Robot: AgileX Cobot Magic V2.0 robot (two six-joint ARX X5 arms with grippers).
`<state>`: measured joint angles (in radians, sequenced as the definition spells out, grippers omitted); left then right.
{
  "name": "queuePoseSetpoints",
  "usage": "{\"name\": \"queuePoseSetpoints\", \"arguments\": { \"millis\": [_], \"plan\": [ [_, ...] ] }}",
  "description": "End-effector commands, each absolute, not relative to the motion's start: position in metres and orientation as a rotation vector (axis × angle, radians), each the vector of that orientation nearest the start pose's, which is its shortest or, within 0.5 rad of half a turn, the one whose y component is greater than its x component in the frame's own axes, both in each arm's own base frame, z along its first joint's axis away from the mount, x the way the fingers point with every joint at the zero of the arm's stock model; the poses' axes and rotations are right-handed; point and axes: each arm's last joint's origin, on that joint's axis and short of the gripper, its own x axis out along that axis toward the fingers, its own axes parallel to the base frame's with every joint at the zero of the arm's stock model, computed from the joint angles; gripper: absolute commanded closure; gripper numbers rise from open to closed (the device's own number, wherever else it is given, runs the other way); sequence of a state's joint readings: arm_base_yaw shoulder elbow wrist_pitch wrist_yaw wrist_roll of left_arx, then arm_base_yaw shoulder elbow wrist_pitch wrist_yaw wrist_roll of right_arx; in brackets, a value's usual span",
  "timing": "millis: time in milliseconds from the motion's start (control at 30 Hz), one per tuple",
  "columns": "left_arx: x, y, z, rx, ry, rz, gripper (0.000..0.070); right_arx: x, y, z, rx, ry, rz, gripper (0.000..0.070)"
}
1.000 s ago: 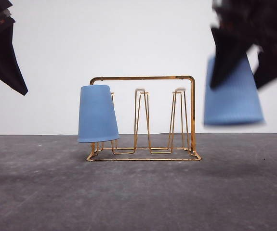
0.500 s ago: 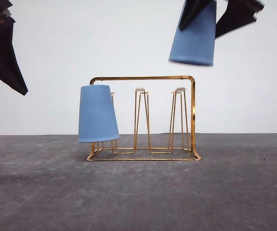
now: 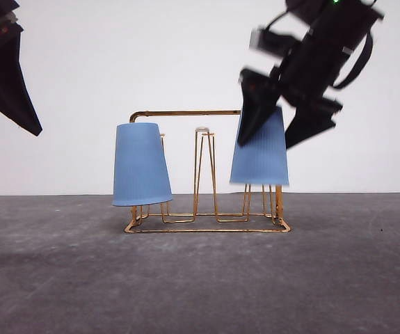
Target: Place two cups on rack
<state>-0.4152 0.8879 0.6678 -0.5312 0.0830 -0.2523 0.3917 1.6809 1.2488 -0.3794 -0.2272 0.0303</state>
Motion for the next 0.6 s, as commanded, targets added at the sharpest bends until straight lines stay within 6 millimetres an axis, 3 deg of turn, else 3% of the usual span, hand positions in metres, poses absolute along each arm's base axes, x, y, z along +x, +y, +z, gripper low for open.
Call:
{"name": "queuePoseSetpoints", "arguments": {
  "millis": [0, 100, 267, 433, 567],
  "plan": [
    [0.162, -0.075, 0.248, -0.112, 0.797, -0.378, 0.0242, 0.338, 0.149, 0.246, -0.051, 0.820, 0.577, 0.0236],
    [0.162, -0.075, 0.248, -0.112, 0.797, -0.378, 0.0242, 0.340, 0.151, 0.239, -0.060, 0.844, 0.564, 0.0096],
    [0.162, -0.075, 0.248, -0.112, 0.798, -0.379, 0.0242, 0.339, 0.151, 0.243, -0.060, 0.843, 0.563, 0.0072],
    [0.161, -0.074, 0.248, -0.112, 0.800, -0.378, 0.0242, 0.326, 0.143, 0.280, -0.060, 0.932, 0.548, 0.0073],
    [0.161, -0.074, 0.248, -0.111, 0.801, -0.378, 0.0242, 0.304, 0.134, 0.318, -0.071, 1.021, 0.539, 0.0076]
  ]
}}
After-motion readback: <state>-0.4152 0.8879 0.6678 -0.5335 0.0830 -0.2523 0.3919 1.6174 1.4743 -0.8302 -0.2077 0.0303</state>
